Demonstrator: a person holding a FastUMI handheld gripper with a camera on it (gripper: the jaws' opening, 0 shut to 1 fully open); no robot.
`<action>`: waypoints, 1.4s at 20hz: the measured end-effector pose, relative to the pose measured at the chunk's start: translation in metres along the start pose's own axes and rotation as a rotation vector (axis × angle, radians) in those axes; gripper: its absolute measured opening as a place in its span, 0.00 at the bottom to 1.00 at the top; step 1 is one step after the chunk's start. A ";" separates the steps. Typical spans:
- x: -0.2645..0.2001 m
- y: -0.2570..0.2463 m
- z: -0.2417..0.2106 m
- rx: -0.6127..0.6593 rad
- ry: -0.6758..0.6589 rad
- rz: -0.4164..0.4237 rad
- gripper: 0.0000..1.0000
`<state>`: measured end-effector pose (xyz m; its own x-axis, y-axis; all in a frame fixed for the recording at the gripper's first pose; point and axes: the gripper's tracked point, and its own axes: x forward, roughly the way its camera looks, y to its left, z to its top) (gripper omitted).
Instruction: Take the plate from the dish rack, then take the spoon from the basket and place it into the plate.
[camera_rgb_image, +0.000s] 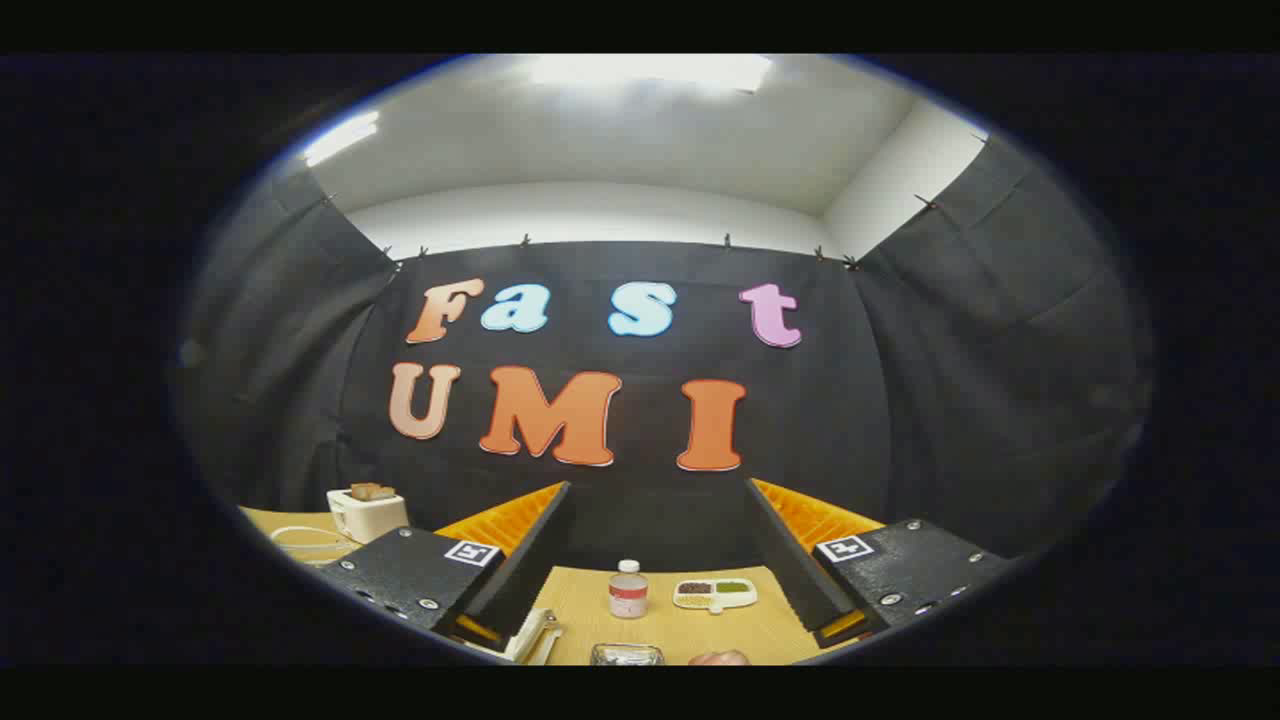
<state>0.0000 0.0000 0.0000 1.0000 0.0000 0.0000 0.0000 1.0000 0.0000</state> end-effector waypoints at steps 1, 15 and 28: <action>0.000 0.005 0.006 0.008 0.000 0.001 0.99; 0.009 0.063 0.042 0.004 0.019 0.073 0.99; 0.026 0.084 0.034 0.015 0.065 0.124 0.99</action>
<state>0.0264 0.0843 0.0343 0.9902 0.1237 -0.0642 -0.1227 0.9923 0.0189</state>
